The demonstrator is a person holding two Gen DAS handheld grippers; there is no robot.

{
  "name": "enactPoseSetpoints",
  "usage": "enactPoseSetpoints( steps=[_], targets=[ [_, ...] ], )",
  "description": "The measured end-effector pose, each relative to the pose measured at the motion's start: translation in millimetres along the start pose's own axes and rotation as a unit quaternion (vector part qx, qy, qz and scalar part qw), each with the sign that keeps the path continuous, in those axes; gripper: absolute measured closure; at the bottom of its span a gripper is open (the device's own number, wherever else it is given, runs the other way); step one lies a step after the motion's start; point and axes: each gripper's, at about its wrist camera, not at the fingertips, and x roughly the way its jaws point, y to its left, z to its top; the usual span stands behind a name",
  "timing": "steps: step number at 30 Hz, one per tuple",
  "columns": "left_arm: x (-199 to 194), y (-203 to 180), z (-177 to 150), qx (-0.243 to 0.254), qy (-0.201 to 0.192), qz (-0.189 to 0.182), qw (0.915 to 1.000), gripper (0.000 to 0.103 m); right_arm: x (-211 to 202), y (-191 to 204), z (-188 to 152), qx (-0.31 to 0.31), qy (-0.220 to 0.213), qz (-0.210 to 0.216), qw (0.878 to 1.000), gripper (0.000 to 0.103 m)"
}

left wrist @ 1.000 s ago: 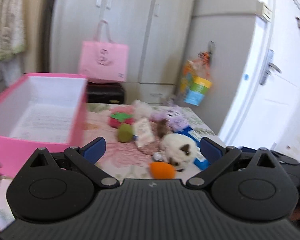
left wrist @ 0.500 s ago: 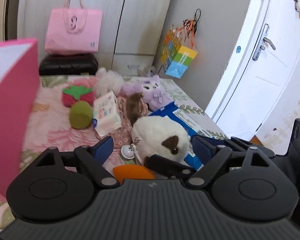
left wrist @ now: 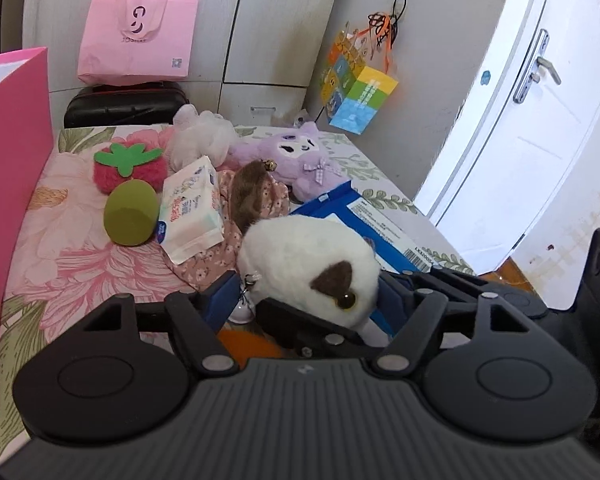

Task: Organize soft objects
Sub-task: 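Reach the left gripper to the white plush cat and close on it, then carry the plush cat into the pink box and open the left gripper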

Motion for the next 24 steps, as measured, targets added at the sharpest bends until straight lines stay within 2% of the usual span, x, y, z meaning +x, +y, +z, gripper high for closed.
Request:
enactPoseSetpoints(
  steps=[4, 14, 24],
  targets=[
    [-3, -7, 0, 0.011, -0.014, 0.009, 0.9998, 0.037, -1, 4, 1, -0.015, -0.01, -0.015, 1.0, 0.036],
    [-34, -17, 12, 0.039, -0.054, -0.007, 0.9977, 0.037, -27, 23, 17, -0.054, -0.057, -0.035, 0.996, 0.036],
    [-84, -25, 15, 0.047, -0.09, 0.005, 0.9948, 0.038, -55, 59, 30, -0.092, -0.091, -0.04, 0.991, 0.036]
  ],
)
